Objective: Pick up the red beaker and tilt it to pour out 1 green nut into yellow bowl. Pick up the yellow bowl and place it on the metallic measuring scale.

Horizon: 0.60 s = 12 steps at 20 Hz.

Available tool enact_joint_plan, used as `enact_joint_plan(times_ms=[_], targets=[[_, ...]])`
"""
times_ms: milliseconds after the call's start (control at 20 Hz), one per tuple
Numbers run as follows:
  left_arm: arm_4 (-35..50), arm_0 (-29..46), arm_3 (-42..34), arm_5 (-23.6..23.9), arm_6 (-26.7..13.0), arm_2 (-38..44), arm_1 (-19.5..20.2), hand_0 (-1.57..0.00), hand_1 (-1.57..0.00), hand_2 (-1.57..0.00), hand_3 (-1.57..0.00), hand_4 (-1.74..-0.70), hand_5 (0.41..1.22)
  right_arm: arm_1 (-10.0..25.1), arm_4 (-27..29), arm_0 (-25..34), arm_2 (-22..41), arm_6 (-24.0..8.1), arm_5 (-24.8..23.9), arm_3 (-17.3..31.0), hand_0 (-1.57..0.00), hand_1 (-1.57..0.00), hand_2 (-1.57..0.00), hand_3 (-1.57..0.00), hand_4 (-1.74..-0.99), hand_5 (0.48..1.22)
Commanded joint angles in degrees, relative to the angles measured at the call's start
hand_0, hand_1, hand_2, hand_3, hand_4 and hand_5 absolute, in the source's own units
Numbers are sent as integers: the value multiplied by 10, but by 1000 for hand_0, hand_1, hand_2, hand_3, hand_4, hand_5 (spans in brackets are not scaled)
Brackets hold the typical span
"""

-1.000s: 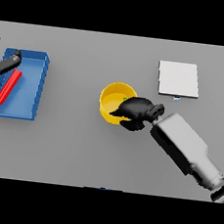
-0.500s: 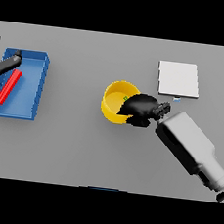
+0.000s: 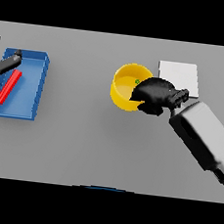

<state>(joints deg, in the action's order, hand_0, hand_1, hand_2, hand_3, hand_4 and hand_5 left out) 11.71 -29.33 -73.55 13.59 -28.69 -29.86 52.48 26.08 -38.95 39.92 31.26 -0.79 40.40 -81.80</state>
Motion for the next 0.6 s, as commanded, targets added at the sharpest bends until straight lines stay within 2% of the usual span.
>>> enact_joint_plan(times_ms=[0,50,200,300,350,450,550], targets=[[0,3,-2,3,1,1,2,1,1,1,1,-808,723,7,3,1,-5,2,1,1,-1567,-1567,-1557,-1248,-1720,1219],[-3,-2,5,1,0,1,1,1,1,1,1,-805,723,13,6,4,-9,4,3,4,-1568,-1568,-1560,-1248,-1720,1219],[-7,-1,0,5,0,-1,2,1,1,1,1,-802,730,45,-2,24,-17,48,-16,14,-1569,-1569,-1565,-1263,-1719,1220],[-3,-3,-3,2,-2,2,4,1,1,1,1,-811,741,50,-9,43,-26,46,-30,44,-1570,-1570,-1567,-1325,-1720,1221],[-3,-3,-5,1,-4,3,8,1,1,1,1,-808,742,51,-14,48,-29,40,-41,55,-1570,-1570,-1568,-1298,-1720,1221],[-7,-5,-16,1,-19,-1,13,1,1,1,1,-801,734,70,-18,55,-42,62,-60,85,-1570,-1570,-1569,-1256,-1719,1221],[-6,2,-25,8,-30,-3,12,1,1,1,1,-806,739,69,-20,62,-50,49,-76,124,-1571,-1571,-1570,-1226,-1720,1221]])
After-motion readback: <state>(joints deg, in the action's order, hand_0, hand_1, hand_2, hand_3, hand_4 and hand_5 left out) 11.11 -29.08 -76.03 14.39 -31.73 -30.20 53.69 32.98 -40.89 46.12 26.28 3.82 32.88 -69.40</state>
